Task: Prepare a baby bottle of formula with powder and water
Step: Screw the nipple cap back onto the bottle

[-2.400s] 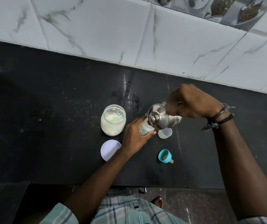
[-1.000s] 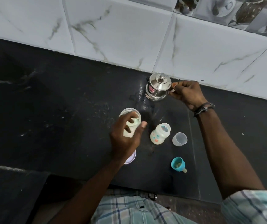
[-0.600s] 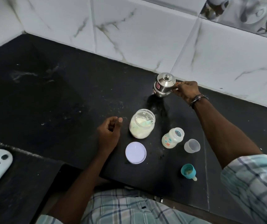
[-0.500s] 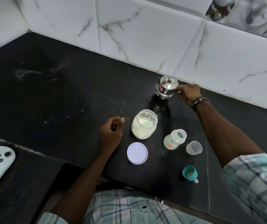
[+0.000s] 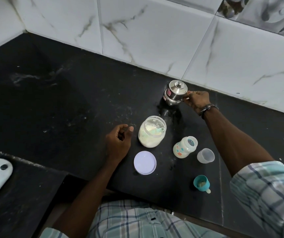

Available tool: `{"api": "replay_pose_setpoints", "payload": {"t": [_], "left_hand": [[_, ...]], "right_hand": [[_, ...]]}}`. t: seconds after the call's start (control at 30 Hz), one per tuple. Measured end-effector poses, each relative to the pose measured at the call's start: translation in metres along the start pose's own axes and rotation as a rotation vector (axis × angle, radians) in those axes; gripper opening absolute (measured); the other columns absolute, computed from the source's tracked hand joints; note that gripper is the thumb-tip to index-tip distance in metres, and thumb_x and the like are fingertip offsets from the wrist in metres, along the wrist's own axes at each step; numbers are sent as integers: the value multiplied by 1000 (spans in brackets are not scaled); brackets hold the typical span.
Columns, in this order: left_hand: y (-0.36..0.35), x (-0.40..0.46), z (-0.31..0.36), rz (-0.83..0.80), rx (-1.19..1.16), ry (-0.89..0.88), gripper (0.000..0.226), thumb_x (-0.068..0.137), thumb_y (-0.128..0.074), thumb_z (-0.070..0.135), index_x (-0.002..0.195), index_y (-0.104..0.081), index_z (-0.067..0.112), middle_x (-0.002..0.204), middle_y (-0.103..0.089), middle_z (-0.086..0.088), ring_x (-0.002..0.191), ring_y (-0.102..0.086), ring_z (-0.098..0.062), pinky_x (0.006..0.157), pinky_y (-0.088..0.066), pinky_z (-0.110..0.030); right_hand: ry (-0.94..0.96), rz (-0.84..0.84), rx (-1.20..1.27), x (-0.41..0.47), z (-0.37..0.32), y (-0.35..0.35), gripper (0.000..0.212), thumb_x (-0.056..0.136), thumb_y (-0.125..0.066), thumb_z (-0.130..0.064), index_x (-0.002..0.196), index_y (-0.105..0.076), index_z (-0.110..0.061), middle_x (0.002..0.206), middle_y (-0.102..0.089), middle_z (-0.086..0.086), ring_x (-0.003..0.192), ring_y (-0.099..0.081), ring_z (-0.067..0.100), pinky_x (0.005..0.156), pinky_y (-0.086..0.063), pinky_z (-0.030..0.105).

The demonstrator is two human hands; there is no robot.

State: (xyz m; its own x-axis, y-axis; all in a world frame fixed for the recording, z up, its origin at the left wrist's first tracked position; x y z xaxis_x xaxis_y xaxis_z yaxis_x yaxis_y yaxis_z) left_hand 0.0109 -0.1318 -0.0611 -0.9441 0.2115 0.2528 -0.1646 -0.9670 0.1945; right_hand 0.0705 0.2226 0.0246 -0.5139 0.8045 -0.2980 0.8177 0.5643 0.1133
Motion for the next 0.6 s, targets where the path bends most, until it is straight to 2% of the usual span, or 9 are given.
{"api": "replay_pose_setpoints", "payload": {"t": [0.13,0.23,0.3,0.43,0.53,0.6], "left_hand": [[1,0,0,-7,17,5,37,84,-59,70,91,-66,34,73,-67,6,67,-64,-12,62,-54,-30],[2,-1,2,-17,37,1,37,85,-58,69,92,-66,34,74,-67,10,69,-65,-10,63,-54,-29],[3,-1,3,-21,34,-2,36,86,-60,65,93,-67,31,75,-68,10,70,-65,-9,63,-54,-29],[3,-3,7,-5,4,-2,28,87,-62,55,93,-68,28,76,-68,10,68,-64,-9,63,-53,-27],[7,-7,12,41,-61,-27,17,91,-62,49,89,-67,33,74,-67,16,65,-61,-1,60,-50,-21],[10,-10,15,65,-67,-102,21,95,-62,41,82,-66,26,67,-64,9,61,-59,-5,56,-47,-25]], "right_hand": [[22,13,-103,4,1,5,13,91,-55,4,83,-65,1,85,-63,12,76,-60,19,67,-59,27],[54,56,-185,2,-1,16,32,97,-57,-17,66,-56,-9,68,-50,7,62,-48,16,59,-53,30],[89,61,-200,-6,-5,24,38,99,-54,-25,63,-51,-13,65,-40,6,56,-39,15,54,-46,29],[177,53,-86,-44,-10,52,27,99,-53,-13,72,-54,-13,70,-46,8,60,-45,16,56,-42,29],[240,64,-87,-87,-4,82,15,97,-56,-5,85,-62,-13,83,-62,11,71,-62,18,61,-53,26],[254,102,-127,-113,8,105,7,96,-59,-6,96,-65,-9,94,-69,14,81,-69,20,67,-58,27]]}}
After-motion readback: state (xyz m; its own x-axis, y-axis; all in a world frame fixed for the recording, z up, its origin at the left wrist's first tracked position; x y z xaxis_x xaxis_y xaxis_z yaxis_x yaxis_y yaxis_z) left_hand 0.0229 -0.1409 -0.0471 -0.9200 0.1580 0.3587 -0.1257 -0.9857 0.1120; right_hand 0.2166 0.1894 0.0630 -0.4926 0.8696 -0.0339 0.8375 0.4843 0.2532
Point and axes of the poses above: each hand's wrist, its own x-axis towards the middle knuckle, its own y-axis out of the back of the hand, z = x × y, the point moved 5 cm from there along x, towards the middle knuckle
